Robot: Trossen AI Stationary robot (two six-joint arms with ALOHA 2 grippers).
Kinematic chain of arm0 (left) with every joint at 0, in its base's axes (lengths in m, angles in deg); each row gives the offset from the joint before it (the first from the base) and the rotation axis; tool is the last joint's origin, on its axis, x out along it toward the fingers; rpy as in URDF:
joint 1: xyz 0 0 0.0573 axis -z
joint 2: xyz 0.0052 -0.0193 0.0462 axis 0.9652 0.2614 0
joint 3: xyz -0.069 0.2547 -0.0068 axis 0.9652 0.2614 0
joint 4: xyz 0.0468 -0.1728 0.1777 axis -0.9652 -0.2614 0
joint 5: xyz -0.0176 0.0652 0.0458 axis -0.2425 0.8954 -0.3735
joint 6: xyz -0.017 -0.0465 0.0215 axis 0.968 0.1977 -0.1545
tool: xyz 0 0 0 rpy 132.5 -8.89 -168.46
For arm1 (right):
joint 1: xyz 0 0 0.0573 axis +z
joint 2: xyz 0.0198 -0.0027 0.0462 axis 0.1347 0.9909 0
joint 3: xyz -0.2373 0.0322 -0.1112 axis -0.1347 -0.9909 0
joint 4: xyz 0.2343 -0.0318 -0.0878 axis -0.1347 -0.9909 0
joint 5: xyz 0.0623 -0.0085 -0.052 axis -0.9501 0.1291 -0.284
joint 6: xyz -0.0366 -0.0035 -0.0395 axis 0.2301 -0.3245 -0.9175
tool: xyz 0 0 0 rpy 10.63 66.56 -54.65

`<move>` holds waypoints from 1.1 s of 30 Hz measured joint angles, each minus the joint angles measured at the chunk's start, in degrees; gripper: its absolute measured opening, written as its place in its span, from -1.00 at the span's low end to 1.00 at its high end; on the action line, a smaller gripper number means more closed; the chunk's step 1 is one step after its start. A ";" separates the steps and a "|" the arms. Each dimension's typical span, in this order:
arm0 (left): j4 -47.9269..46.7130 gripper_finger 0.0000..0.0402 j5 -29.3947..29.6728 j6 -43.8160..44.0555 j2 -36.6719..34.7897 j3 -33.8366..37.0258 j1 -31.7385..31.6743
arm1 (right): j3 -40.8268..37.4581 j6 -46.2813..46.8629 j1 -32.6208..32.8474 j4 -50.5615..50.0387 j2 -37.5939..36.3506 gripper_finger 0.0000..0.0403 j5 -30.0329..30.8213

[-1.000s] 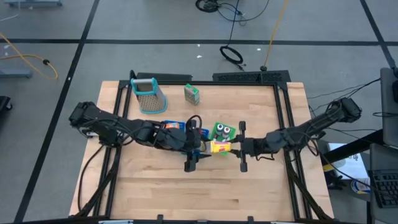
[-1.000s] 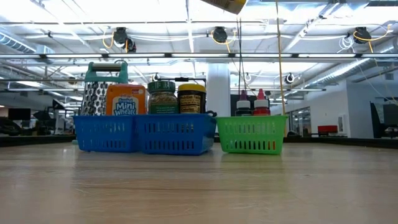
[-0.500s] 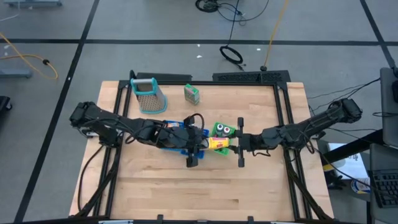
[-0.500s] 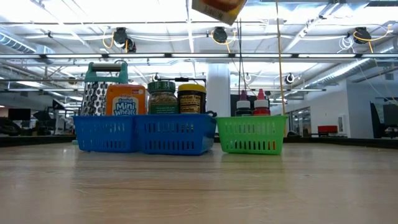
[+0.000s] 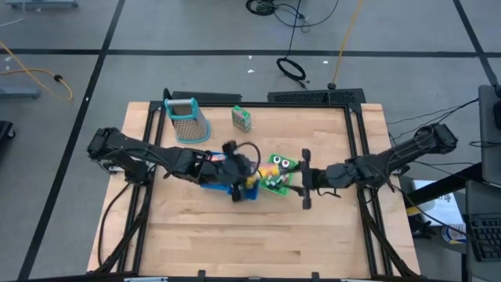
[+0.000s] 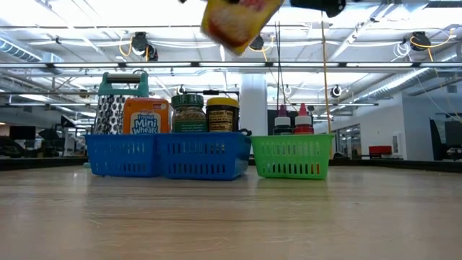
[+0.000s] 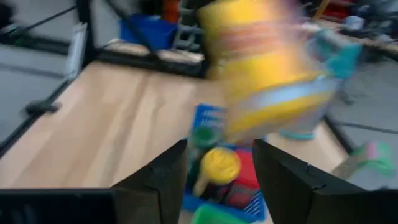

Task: Pick & Place Kitchen Items
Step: Put the yellow cereal box into the left blue bin

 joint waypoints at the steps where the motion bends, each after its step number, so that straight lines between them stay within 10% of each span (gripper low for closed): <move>1: -1.22 -0.62 2.15 0.65 -0.30 0.00 -0.20 | -0.09 0.38 0.11 -1.19 -0.20 -0.11 -0.29; 19: -19.16 -0.60 7.98 21.32 -3.10 5.50 4.53 | -5.65 5.06 0.55 -4.61 -5.73 -0.14 0.99; 33: 4.99 -0.61 12.30 27.52 -21.38 35.25 9.25 | -6.36 5.31 0.51 -3.58 -6.73 -0.15 0.98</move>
